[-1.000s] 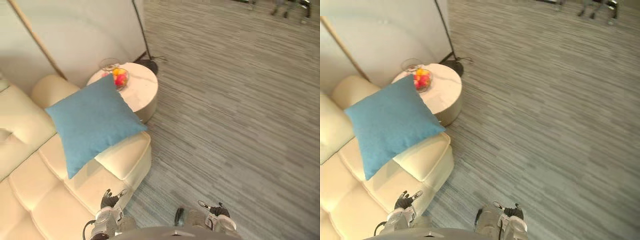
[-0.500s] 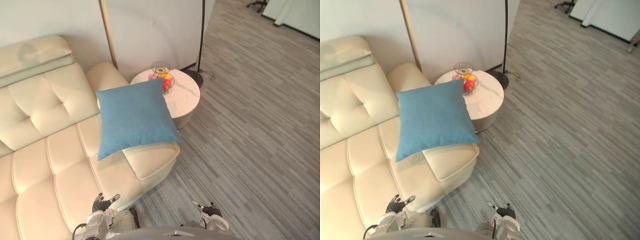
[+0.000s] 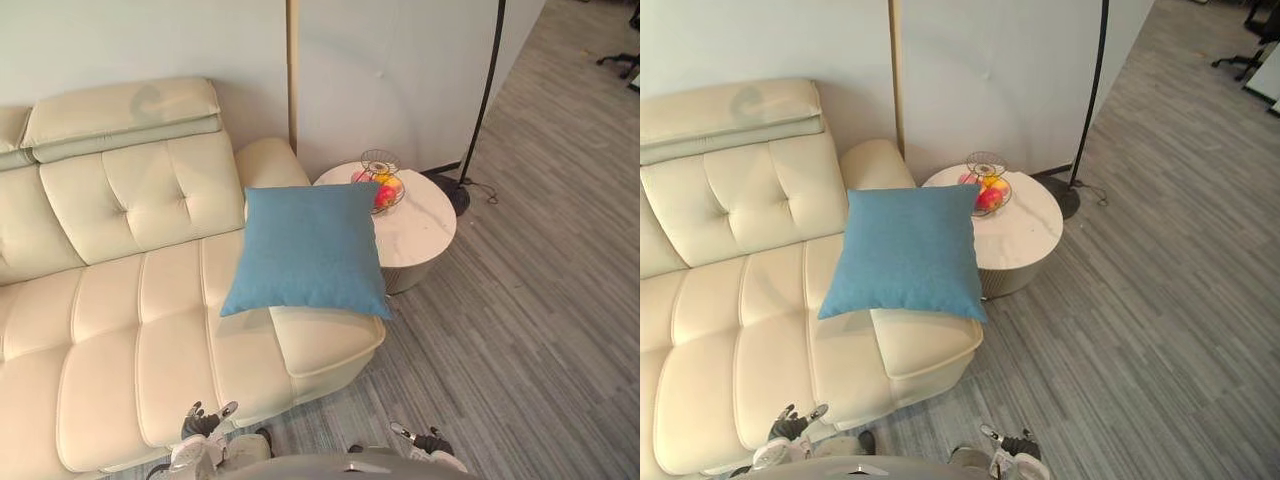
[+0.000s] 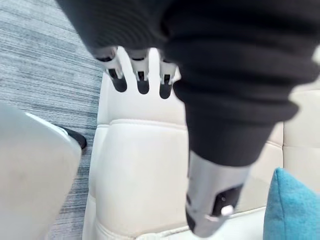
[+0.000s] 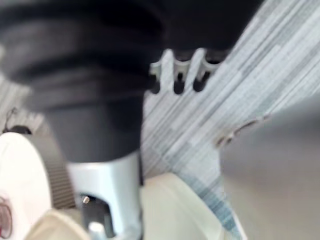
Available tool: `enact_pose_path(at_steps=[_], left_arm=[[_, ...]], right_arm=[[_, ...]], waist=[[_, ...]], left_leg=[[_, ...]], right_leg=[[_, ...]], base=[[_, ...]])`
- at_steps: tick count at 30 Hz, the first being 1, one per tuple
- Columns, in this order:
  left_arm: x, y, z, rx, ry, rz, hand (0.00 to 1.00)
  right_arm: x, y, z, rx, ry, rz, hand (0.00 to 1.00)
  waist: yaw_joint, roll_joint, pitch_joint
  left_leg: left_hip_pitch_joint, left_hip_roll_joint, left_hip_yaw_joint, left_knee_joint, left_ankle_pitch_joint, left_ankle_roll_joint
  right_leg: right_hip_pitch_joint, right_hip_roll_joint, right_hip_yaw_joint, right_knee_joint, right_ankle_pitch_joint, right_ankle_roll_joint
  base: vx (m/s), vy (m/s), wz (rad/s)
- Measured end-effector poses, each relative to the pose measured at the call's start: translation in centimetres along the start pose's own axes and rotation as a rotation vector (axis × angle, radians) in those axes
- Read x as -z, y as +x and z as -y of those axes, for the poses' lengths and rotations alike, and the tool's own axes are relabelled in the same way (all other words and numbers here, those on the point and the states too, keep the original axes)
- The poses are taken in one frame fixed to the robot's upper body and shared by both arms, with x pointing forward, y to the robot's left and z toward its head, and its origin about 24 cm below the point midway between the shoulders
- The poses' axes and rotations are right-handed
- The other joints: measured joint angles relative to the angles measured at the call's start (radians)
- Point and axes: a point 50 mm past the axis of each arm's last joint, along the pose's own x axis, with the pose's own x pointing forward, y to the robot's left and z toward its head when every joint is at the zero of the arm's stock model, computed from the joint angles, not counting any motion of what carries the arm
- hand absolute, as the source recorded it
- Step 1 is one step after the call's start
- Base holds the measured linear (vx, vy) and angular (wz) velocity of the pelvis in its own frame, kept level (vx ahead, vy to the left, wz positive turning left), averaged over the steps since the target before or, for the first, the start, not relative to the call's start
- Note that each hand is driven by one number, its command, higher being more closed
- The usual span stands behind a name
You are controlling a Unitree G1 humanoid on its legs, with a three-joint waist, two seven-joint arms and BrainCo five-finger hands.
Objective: Pick up cushions and gather them together orderly.
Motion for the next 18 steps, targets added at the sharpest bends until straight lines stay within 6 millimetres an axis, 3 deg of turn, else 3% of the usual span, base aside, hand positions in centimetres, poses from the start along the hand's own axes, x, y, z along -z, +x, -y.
enact_pose_path(at_steps=[3,6,11,14,18], left_arm=[[-0.6,0.2,-0.3,-0.005,0.005,0.017,0.0],[-2.3,0.5,-0.6,-0.005,0.024,0.07,0.0],[-7.4,0.8,-3.3,-0.053,0.063,0.253,0.0],[-9.8,0.8,-4.8,-0.094,0.093,0.321,0.0],[-13.6,0.5,-3.3,-0.066,0.078,0.444,0.0]], right_arm=[[-0.7,0.1,-0.4,-0.01,-0.003,0.018,0.0],[-3.3,0.4,-0.7,-0.015,0.003,0.11,0.0],[-12.9,-0.7,1.2,0.026,-0.119,0.496,0.0],[-16.8,-1.6,1.4,0.031,-0.18,0.641,0.0],[-21.4,-3.1,0.5,0.019,-0.203,0.796,0.0]], waist=[[-0.001,-0.017,-0.019],[-0.004,-0.044,-0.022],[-0.016,-0.046,-0.025],[-0.026,-0.048,-0.024],[-0.026,-0.024,0.002]], left_leg=[[0.021,0.0,-0.001,-0.056,0.018,-0.006],[0.036,-0.011,-0.001,-0.097,0.039,-0.002],[0.055,-0.037,0.002,-0.184,0.087,0.018],[0.067,-0.052,0.0,-0.262,0.136,0.026],[0.02,-0.061,-0.003,-0.291,0.172,0.025]], right_leg=[[0.028,0.01,0.001,-0.069,0.027,0.007],[0.041,0.008,0.017,-0.117,0.055,0.008],[0.032,-0.002,0.049,-0.157,0.104,0.01],[0.018,-0.009,0.053,-0.176,0.114,0.007],[-0.035,-0.015,0.055,-0.184,0.133,0.013]], base=[[0.14,-0.026,-0.03],[0.08,0.035,-0.01],[-0.02,0.069,-0.01],[-0.09,0.042,0.03],[-0.15,0.029,0.05]])
